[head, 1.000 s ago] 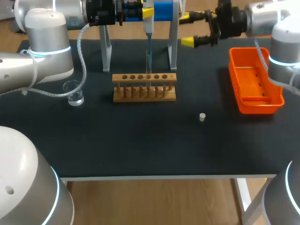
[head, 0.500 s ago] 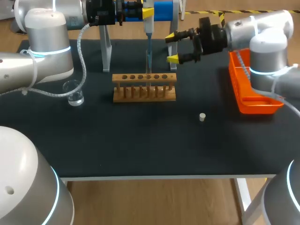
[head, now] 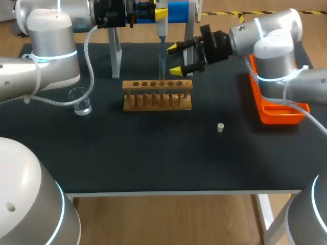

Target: Invert the test tube, pick up the pipette, mount the tip to pipette, aspirate from beaker and dispense into the tube, eject the tip, return the pipette, and cap with the stopper.

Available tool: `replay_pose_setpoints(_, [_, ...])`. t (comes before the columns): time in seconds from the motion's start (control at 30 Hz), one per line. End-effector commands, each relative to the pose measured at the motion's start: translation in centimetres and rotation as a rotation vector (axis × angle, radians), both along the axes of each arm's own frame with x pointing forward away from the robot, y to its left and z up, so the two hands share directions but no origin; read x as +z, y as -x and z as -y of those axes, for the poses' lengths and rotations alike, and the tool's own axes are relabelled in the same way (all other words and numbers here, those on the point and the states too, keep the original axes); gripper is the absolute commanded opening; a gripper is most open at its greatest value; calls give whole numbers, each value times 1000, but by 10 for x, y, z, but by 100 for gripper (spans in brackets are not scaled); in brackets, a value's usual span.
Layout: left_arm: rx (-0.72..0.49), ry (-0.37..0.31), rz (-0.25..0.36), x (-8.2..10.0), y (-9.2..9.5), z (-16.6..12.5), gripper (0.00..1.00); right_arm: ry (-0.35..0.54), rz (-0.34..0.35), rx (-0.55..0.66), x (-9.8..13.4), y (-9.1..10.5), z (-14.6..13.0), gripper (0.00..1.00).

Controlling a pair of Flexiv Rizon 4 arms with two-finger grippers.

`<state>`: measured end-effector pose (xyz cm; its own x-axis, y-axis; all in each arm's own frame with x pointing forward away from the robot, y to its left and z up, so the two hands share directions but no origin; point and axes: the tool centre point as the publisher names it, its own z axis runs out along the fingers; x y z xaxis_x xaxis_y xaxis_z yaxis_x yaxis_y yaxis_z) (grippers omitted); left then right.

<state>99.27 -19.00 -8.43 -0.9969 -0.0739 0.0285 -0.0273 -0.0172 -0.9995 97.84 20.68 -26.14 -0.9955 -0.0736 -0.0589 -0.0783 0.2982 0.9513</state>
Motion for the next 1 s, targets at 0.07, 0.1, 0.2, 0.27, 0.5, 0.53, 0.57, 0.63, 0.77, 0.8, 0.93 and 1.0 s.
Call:
replay_pose_setpoints(0.07, [-4,-1,0,1,-1,-1,0,11,-10,-16,-13,-5,-14,100])
replay_pose_setpoints(0.1, [-4,-1,0,1,-1,-1,0,17,-5,-25,-15,-5,-16,100])
replay_pose_setpoints(0.2, [-4,-1,0,1,-1,-1,0,25,-2,-37,-21,-6,-21,100])
replay_pose_setpoints(0.27, [-4,-1,0,1,-1,-1,0,28,-1,-49,-24,-8,-24,100])
replay_pose_setpoints(0.5, [-4,-1,0,1,-1,-1,0,66,21,-83,-34,-12,-34,100])
replay_pose_setpoints(0.53, [-4,-1,0,1,-1,-1,0,71,27,-87,-35,-13,-35,100])
replay_pose_setpoints(0.57, [-4,-1,0,1,-1,-1,0,78,30,-89,-36,-13,-36,100])
replay_pose_setpoints(0.63, [-4,-1,0,1,-1,-1,0,84,30,-91,-39,-14,-38,100])
replay_pose_setpoints(0.77, [-4,-1,0,1,-1,-1,0,108,44,-101,-44,-16,-42,100])
replay_pose_setpoints(0.8, [-4,-1,0,1,-1,-1,0,113,43,-104,-45,-16,-43,100])
replay_pose_setpoints(0.93, [-4,-1,0,1,-1,-1,0,127,40,-113,-48,-19,-45,100])
replay_pose_setpoints(1.0, [-4,-1,0,1,-1,-1,0,128,39,-115,-48,-20,-46,100])
